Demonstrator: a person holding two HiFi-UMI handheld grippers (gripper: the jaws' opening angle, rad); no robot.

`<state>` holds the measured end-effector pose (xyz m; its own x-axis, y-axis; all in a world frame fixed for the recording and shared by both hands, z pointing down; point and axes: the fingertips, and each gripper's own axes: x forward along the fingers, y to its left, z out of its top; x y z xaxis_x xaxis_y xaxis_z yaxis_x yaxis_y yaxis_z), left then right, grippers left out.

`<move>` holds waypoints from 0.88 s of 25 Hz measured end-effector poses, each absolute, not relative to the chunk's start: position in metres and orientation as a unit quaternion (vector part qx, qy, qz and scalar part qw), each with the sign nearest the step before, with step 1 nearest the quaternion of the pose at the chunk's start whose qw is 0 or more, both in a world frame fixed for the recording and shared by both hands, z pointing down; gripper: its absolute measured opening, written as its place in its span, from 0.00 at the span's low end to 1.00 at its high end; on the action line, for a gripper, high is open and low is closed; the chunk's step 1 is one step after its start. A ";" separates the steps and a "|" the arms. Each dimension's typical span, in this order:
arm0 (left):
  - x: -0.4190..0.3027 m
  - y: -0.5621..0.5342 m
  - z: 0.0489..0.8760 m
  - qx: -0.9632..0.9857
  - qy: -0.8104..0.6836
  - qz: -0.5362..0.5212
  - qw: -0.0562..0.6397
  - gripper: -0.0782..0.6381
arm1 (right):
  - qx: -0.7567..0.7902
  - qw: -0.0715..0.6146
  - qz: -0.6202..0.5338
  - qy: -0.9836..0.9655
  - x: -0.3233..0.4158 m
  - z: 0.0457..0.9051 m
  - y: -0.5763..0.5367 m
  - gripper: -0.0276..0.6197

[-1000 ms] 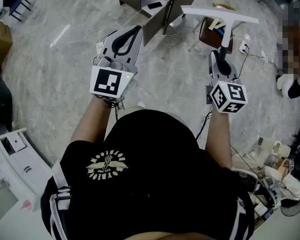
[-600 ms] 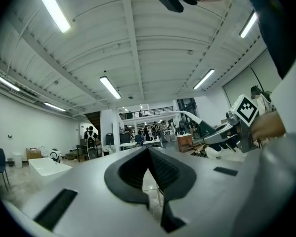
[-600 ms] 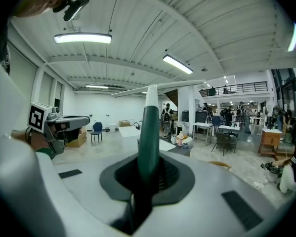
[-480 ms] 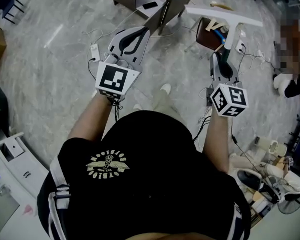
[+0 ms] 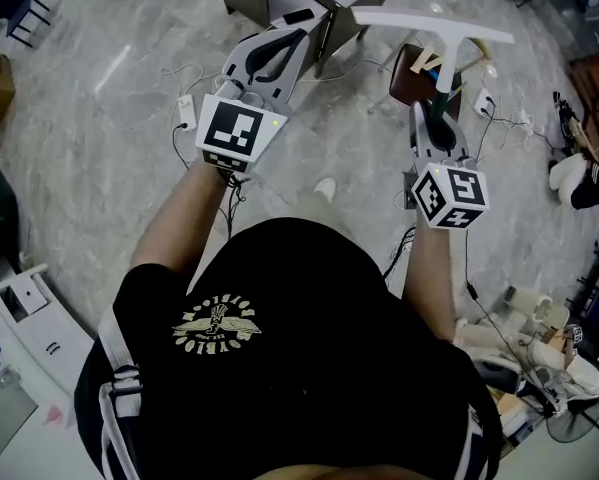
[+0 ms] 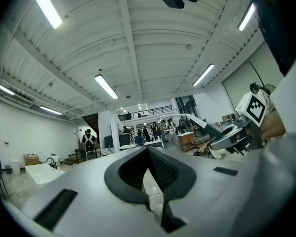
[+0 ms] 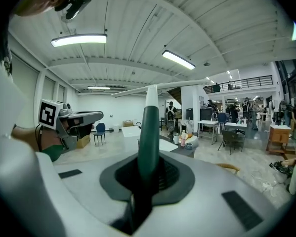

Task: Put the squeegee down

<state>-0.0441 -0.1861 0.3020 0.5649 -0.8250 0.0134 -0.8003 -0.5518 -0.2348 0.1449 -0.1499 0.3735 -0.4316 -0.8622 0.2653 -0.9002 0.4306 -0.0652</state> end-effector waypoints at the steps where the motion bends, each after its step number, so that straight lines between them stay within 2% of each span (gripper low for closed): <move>1: -0.045 -0.187 0.306 -0.879 0.462 -0.063 0.099 0.14 | 0.524 0.096 0.100 -0.841 0.143 0.376 -0.150 0.12; 22: -0.061 -0.184 0.321 -0.863 0.492 -0.064 0.094 0.14 | 0.488 0.092 0.071 -0.865 0.119 0.368 -0.175 0.12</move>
<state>-0.0608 -0.1840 0.3210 0.5073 -0.8616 0.0186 -0.8374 -0.4980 -0.2252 0.1188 -0.1747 0.3677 -0.5063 -0.8312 0.2297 -0.8577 0.5131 -0.0334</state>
